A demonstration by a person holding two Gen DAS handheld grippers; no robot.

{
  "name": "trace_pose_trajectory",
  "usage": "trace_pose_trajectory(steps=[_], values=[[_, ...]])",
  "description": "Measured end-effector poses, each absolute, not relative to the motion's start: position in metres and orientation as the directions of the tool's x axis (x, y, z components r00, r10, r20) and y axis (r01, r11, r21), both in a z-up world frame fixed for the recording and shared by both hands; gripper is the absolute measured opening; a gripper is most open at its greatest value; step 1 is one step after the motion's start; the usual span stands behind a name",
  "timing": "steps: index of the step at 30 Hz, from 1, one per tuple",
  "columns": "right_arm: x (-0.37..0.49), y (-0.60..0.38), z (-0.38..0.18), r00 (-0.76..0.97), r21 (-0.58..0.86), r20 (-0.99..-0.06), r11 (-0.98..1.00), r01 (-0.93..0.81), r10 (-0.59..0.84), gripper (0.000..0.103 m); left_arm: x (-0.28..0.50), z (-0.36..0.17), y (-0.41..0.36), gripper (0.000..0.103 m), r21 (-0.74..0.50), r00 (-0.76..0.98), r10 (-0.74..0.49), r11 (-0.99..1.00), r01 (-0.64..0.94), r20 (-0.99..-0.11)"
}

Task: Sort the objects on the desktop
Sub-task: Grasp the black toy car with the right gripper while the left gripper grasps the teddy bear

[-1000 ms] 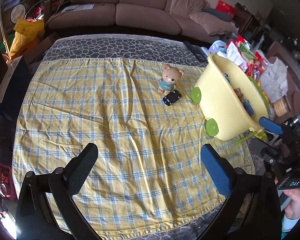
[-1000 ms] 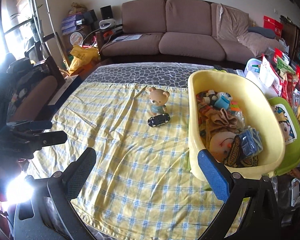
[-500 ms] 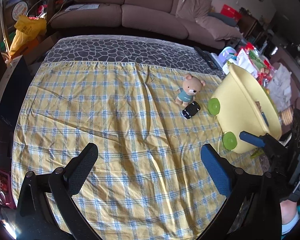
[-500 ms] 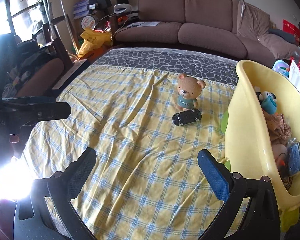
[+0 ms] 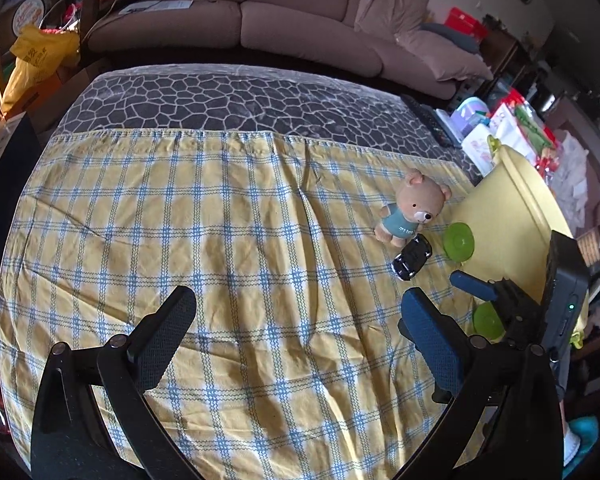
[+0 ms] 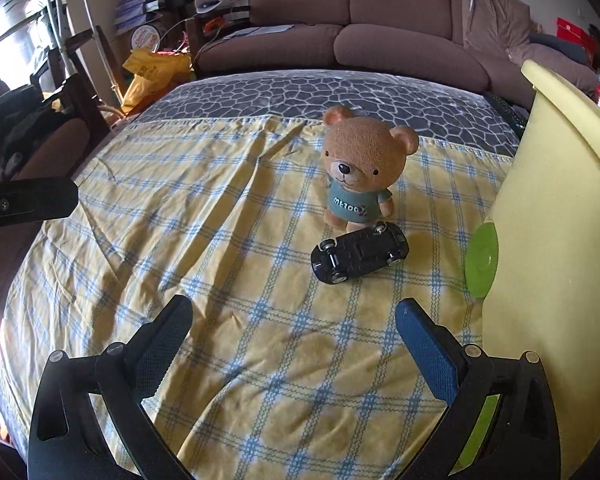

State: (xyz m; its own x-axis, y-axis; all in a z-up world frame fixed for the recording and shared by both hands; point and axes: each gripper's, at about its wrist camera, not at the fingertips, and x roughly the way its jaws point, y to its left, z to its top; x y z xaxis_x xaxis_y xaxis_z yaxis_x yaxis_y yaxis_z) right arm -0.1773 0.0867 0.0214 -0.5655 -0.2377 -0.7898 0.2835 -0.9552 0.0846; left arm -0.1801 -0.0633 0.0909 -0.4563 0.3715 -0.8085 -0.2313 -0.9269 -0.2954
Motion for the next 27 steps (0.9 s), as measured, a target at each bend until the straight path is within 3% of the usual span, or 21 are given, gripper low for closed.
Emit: trace_pose_trajectory(steps=[8,12,14,18,27], values=[[-0.208,0.097,0.005,-0.605,0.123,-0.759,-0.966,0.229,-0.240,0.101,-0.213,0.074,-0.049,0.103,-0.300,-0.447,0.388,-0.919,-0.256,-0.806],[-0.219,0.090,-0.005,-0.600,0.066,-0.776,-0.971,0.229,-0.194,0.101,-0.223,0.070,-0.041,0.103,-0.304,-0.445,0.396,-0.915,-0.264,-0.804],[-0.222,0.089,-0.011,-0.590,0.057,-0.787,-0.973,0.222,-0.181,0.095,-0.228,0.068,-0.039,0.103,-0.308,-0.442,0.399,-0.914,-0.265,-0.804],[-0.221,0.096,-0.011,-0.608,0.030,-0.783,-0.983,0.179,-0.135,0.064,-0.234,0.064,-0.032,0.103,-0.315,-0.434,0.407,-0.910,-0.271,-0.803],[-0.194,0.109,-0.002,-0.566,0.058,-0.813,-0.986,0.157,-0.139,0.061,-0.237,0.067,0.017,0.103,-0.308,-0.429,0.450,-0.881,-0.360,-0.784]])
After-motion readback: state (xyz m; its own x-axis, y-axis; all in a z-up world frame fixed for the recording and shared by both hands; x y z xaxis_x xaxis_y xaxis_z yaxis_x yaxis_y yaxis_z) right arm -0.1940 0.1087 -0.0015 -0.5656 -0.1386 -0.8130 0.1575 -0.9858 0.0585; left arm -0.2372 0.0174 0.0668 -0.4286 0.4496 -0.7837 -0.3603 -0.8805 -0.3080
